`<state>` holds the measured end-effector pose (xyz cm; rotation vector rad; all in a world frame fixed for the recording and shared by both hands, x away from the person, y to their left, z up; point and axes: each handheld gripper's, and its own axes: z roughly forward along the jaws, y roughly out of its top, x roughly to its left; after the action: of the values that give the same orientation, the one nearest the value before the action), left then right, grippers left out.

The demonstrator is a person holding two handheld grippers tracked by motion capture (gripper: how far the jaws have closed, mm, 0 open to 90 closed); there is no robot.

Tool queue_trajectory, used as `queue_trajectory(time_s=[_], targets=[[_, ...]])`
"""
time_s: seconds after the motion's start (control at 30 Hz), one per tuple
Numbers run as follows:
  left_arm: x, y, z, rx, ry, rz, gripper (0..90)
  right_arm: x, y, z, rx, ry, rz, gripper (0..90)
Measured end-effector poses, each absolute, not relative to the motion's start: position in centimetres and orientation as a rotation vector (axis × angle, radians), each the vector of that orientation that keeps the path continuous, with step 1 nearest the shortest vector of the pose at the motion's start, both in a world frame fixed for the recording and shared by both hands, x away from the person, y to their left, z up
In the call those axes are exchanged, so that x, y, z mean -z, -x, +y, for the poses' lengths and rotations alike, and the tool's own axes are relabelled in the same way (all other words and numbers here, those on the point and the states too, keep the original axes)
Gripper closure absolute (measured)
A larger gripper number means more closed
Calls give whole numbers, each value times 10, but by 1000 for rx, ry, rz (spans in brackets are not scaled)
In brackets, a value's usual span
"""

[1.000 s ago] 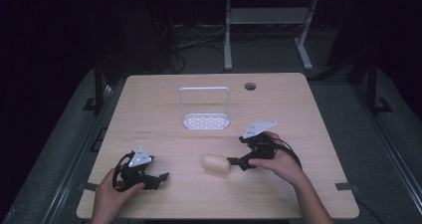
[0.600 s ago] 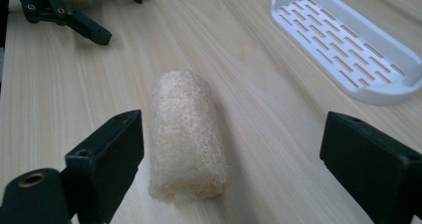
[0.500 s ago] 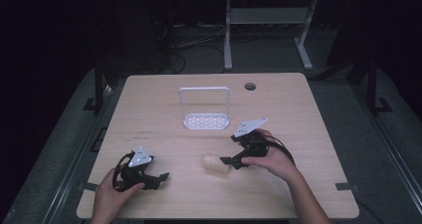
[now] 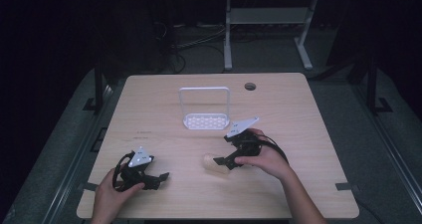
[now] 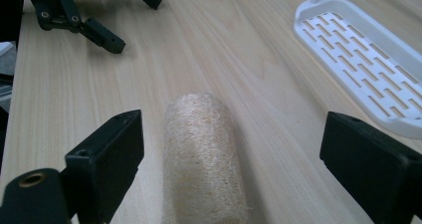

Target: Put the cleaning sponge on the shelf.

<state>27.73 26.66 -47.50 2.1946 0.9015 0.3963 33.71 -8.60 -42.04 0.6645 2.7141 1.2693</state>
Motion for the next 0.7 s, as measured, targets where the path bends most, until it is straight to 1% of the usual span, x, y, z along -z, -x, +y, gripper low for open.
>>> queue_trajectory(time_s=[0.7], targets=[[475,-277,267,-396,-2195,901,131,434,-334,-73,-1173,-610,2789,101]])
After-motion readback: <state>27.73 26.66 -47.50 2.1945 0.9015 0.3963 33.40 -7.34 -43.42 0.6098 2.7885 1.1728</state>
